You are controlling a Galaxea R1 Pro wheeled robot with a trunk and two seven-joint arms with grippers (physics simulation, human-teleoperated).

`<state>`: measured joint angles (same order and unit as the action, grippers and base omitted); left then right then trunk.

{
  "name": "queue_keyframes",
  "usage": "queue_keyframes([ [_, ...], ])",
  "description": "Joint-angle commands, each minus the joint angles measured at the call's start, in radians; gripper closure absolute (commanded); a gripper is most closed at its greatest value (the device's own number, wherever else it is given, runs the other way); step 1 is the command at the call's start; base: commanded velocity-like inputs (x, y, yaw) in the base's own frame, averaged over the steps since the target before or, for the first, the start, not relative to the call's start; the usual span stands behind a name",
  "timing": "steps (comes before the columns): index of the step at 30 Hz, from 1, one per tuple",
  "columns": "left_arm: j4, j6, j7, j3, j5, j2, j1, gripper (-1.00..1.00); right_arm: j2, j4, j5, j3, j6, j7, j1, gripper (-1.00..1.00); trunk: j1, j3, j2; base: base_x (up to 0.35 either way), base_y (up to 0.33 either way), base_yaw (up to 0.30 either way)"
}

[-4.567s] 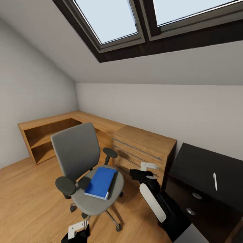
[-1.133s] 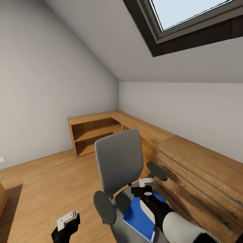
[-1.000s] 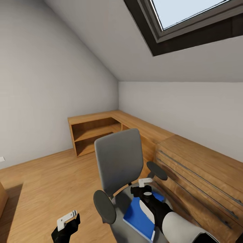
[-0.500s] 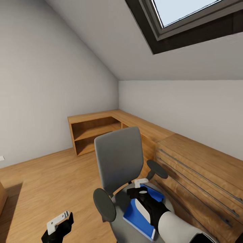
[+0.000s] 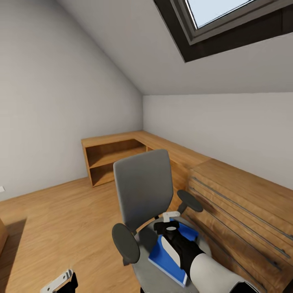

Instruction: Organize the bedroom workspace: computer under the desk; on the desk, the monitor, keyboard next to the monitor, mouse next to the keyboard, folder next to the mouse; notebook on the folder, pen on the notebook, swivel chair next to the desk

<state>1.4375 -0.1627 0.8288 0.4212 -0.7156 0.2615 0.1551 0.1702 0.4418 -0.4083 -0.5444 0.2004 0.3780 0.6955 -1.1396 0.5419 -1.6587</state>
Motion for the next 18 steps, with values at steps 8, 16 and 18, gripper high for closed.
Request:
queue_keyframes([
  [8,-0.012,-0.009,0.003,0.004,-0.010,0.000,0.000,-1.00,-0.003,0.003,-0.008,-0.007,0.004,0.011,0.001,-1.00,-0.031,0.026,-0.057,0.000,0.000,0.000],
  [16,-0.013,-0.009,0.002,0.003,-0.010,0.000,0.000,-1.00,-0.003,0.003,-0.009,-0.008,0.005,0.010,0.001,-1.00,-0.061,0.051,-0.113,0.000,0.000,0.000],
  [18,-0.024,-0.009,0.003,0.004,-0.011,0.000,0.000,-1.00,-0.003,0.002,-0.009,-0.008,0.005,0.010,0.001,-1.00,-0.069,0.057,-0.127,0.000,0.000,0.000],
])
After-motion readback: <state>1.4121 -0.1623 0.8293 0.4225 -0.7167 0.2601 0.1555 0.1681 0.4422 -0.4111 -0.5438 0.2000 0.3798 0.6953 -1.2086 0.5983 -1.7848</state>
